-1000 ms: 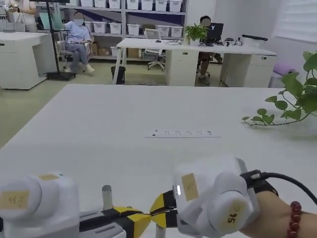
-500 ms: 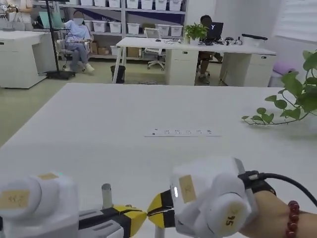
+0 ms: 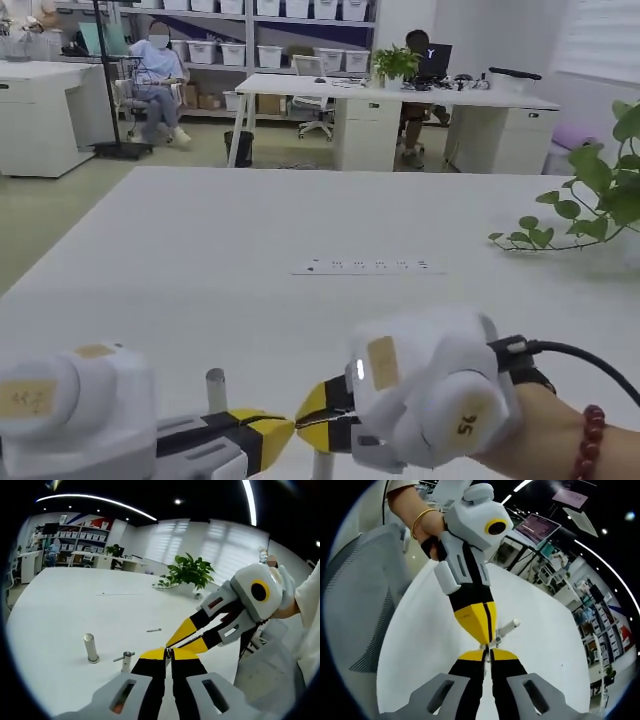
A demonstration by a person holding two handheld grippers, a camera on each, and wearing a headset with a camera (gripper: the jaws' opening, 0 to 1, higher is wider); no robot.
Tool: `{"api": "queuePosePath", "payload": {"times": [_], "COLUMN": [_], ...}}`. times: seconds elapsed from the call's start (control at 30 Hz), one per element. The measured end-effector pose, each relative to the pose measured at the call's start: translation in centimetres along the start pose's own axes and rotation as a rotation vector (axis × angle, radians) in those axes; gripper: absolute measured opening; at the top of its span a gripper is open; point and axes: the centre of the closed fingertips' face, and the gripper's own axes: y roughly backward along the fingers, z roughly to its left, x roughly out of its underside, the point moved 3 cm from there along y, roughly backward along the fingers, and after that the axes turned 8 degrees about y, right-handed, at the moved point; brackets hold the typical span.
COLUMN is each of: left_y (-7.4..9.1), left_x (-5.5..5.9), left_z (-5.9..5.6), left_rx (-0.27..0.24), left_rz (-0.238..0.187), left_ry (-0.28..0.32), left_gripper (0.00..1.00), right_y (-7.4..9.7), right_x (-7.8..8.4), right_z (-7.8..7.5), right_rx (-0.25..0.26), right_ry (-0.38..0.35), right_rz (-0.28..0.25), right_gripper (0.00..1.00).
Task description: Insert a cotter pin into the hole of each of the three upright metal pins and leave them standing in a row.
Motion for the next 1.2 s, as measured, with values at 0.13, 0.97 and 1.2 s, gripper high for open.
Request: {"api": "queuePosePath", "payload": {"times": [0.13, 0.97, 1.2], "left_y": [0.1, 1.4, 1.5], "left_x": [0.0, 0.7, 1.2], "left_z": [0.0, -1.8, -2.9], "left_rx": [0.003, 0.134, 0.204], "left_rz": [0.0, 0.013, 0.027], "left_ry": [-0.018, -0.28, -0.32], "left_gripper": [0.01, 0.01, 0.01], "right_y": [0.1, 2.3, 2.9], "right_x": [0.0, 1.3, 1.2], "right_z": [-0.2, 0.9, 1.8], "right_rx": [-0.001, -0.218, -0.312], "right_ry": [-0.106, -0.689, -0.713], "right_rz": [-0.037, -0.285, -0.339], "right_gripper": [0.07, 0.18, 0.18]}}
